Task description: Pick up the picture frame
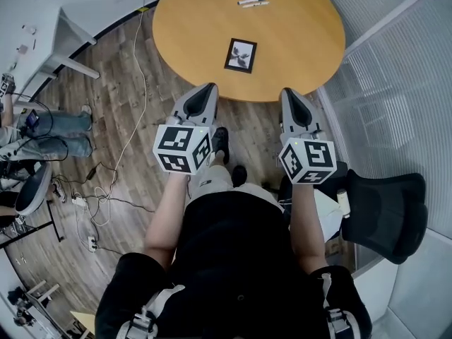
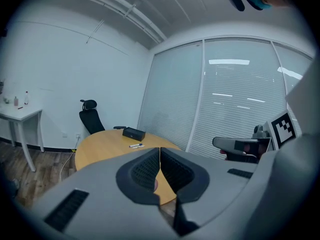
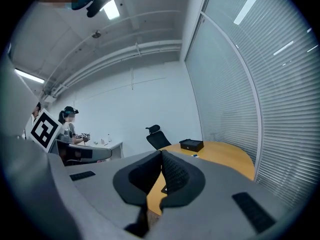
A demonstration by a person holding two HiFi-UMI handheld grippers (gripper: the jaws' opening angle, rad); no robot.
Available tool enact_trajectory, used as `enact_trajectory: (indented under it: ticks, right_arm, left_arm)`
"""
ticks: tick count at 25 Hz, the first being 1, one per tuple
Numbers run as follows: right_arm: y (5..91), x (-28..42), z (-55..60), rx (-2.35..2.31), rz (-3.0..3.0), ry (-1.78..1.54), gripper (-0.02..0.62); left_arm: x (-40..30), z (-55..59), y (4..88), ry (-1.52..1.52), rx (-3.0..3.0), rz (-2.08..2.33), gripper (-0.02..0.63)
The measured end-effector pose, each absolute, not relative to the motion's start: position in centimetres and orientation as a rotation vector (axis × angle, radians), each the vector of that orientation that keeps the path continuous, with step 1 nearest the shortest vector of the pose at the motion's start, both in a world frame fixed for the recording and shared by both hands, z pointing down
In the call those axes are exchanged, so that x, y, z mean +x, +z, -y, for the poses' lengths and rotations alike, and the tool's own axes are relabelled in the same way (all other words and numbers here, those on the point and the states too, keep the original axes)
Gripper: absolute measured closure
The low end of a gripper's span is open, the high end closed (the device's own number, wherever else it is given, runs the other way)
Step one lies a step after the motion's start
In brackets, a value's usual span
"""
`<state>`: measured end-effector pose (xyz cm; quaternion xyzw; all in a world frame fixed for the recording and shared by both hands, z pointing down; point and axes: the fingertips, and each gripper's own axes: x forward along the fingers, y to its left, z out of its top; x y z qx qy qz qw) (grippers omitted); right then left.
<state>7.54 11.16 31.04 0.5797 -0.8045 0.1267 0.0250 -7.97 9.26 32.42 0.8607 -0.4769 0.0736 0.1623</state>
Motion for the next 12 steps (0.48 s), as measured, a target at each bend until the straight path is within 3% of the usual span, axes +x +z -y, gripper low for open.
enact_trajectory:
  ticks: [12]
  right_arm:
    - [33.2, 5.9, 3.2, 1.786, 2.380, 0.456, 0.562]
  left_arm:
    - [-7.7, 5.4, 35.4, 0.290, 2.470, 1.203, 0.580]
